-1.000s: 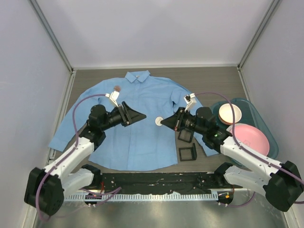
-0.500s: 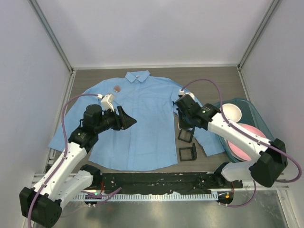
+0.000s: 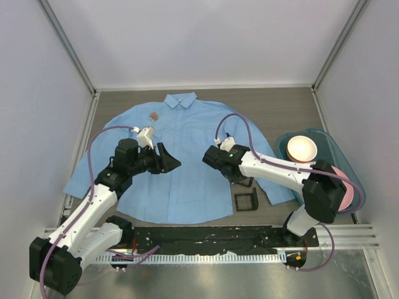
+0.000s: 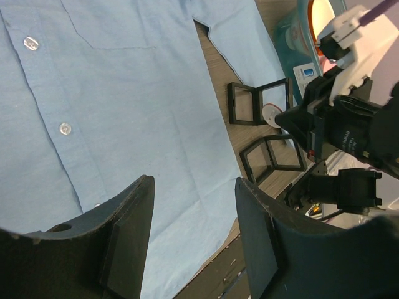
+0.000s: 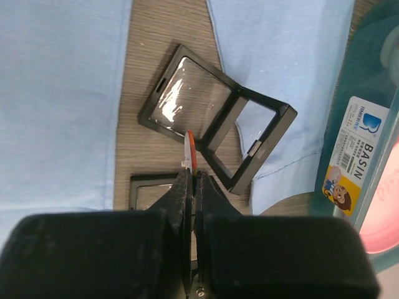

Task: Remove the brooch from the garment

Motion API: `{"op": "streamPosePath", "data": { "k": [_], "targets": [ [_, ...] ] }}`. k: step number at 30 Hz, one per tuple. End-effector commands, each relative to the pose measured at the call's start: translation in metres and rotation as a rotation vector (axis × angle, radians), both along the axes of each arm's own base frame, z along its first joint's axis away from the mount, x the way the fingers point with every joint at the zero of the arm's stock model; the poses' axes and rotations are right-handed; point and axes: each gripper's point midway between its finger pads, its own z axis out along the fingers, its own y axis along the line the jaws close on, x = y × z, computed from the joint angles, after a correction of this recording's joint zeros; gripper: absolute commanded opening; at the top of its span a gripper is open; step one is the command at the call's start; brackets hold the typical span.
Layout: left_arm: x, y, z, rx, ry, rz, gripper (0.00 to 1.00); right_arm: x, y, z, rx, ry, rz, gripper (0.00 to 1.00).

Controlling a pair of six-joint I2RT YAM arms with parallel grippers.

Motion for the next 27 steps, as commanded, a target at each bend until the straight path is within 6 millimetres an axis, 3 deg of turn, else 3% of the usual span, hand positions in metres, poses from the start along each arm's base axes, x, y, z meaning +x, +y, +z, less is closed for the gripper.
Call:
{"op": "streamPosePath", "data": {
  "k": [1,9,27],
  "targets": [
    [0.002,-0.004,0.010,-0.022,-0.054,-0.033,0.57,0.013,-0.006,-0.002,-0.055,-0.072,-0.029,0.01],
    [-0.002,-0.002,0.007,-0.017,-0.050,-0.031,0.57,0.020,0.000,-0.021,-0.091,-0.065,-0.021,0.01],
    [-0.001,-0.003,0.006,-0.020,-0.044,-0.035,0.57,0.027,-0.021,-0.026,-0.241,-0.103,-0.032,0.01]
  ]
}}
